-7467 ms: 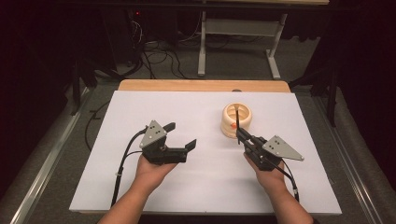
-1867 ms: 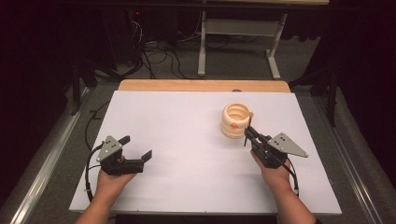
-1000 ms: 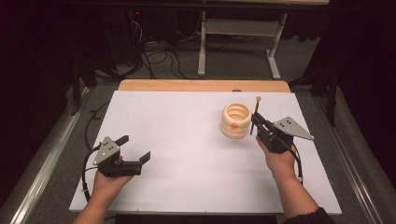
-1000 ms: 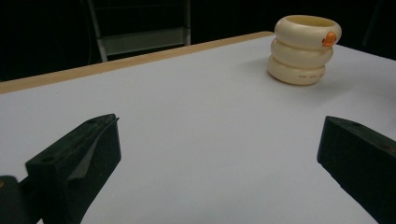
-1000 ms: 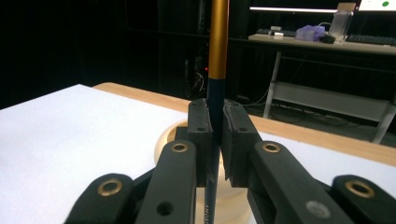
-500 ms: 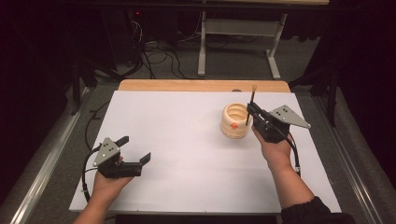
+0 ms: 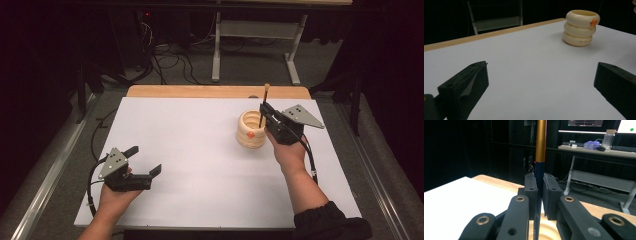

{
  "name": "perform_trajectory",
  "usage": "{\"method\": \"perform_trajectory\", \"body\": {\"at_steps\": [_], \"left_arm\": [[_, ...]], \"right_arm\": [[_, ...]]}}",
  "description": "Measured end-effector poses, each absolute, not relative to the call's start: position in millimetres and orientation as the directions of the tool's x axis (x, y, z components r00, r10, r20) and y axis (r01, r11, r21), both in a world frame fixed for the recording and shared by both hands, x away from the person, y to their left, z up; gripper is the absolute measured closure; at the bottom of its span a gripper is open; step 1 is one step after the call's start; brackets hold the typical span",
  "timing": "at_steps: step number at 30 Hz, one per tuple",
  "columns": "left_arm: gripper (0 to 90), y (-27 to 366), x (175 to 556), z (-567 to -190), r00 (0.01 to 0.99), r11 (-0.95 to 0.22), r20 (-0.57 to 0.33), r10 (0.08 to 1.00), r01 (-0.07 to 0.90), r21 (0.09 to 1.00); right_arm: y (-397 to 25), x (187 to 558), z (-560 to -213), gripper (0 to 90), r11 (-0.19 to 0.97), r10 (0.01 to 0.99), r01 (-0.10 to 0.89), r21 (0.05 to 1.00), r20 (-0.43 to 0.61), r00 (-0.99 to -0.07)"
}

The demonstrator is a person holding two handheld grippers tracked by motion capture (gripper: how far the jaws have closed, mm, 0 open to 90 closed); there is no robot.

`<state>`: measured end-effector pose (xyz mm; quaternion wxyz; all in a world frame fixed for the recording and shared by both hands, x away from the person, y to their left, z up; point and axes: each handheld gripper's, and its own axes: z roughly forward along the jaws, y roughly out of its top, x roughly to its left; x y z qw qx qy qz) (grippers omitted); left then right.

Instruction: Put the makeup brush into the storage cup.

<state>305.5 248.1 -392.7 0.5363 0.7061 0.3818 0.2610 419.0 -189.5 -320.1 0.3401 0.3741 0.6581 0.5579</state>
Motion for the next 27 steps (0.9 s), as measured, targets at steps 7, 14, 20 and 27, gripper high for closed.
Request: {"method": "perform_trajectory", "body": {"at_steps": [7, 14, 20, 27], "left_arm": [[0.2, 247.8, 305.4, -392.7, 0.575, -0.135, -0.04, 0.817, 0.258, 0.957], [0.3, 248.2, 305.5, -392.7, 0.579, -0.135, -0.04, 0.814, 0.256, 0.957], [0.3, 248.1, 305.7, -392.8, 0.581, -0.139, -0.037, 0.813, 0.256, 0.957], [0.3, 248.0, 306.1, -392.9, 0.582, -0.139, -0.038, 0.812, 0.256, 0.957]], "right_arm": [[-183.2, 428.0, -317.7, 85.1, 0.107, 0.871, 0.113, 0.988, -0.038, -0.489], [-176.7, 436.6, -317.1, 85.0, 0.13, 0.869, 0.103, 0.986, -0.064, -0.491], [-175.2, 440.6, -318.3, 85.1, 0.128, 0.873, 0.114, 0.985, -0.058, -0.484], [-176.0, 445.6, -319.5, 85.1, 0.13, 0.876, 0.12, 0.984, -0.057, -0.478]]}}
